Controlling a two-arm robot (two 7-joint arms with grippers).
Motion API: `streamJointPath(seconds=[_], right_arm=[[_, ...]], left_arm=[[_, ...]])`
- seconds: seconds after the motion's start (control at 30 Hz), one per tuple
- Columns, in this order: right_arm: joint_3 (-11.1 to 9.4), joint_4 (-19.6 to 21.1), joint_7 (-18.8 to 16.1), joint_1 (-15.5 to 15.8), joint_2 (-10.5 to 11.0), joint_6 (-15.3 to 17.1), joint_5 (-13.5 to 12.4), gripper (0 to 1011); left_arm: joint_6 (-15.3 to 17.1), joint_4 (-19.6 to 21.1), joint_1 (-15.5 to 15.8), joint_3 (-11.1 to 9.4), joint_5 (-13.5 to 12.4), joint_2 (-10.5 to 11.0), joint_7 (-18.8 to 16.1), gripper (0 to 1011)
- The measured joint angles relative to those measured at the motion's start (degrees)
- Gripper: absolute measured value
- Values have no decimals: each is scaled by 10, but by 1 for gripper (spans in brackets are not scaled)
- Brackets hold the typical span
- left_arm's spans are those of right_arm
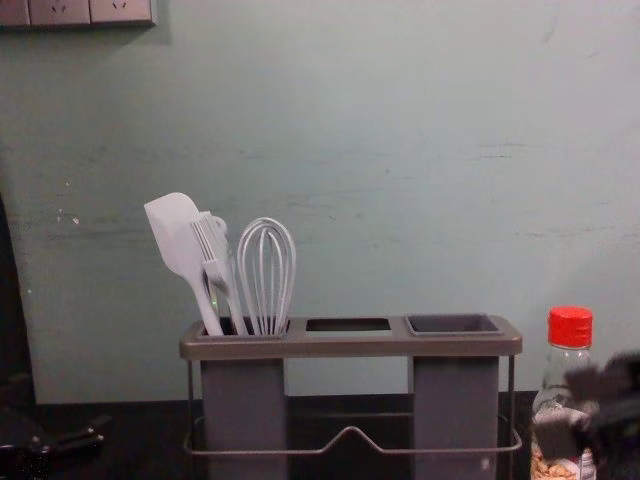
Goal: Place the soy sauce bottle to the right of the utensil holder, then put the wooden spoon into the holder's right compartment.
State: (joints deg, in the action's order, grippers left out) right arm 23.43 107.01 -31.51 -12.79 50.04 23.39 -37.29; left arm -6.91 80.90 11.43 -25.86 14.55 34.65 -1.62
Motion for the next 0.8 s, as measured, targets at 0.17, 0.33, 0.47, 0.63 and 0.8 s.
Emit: streamJointPath(seconds=[0.17,0.33,0.47,0.63,0.8], right_arm=[[56,-10,2,-55,-17,89,13,1004],[119,-34,5,-121,-39,169,49,1004],[153,-54,12,-153,-59,205,77,1004],[174,-78,20,-172,-80,236,104,1004],[180,-94,24,-177,-93,251,118,1004]], left_arm=[[0,0,0,0,0,0,0,1005],[0,0,0,0,0,0,0,1005],[0,0,0,0,0,0,0,1005],[0,0,0,0,0,0,0,1005],[0,0,0,0,0,0,0,1005]])
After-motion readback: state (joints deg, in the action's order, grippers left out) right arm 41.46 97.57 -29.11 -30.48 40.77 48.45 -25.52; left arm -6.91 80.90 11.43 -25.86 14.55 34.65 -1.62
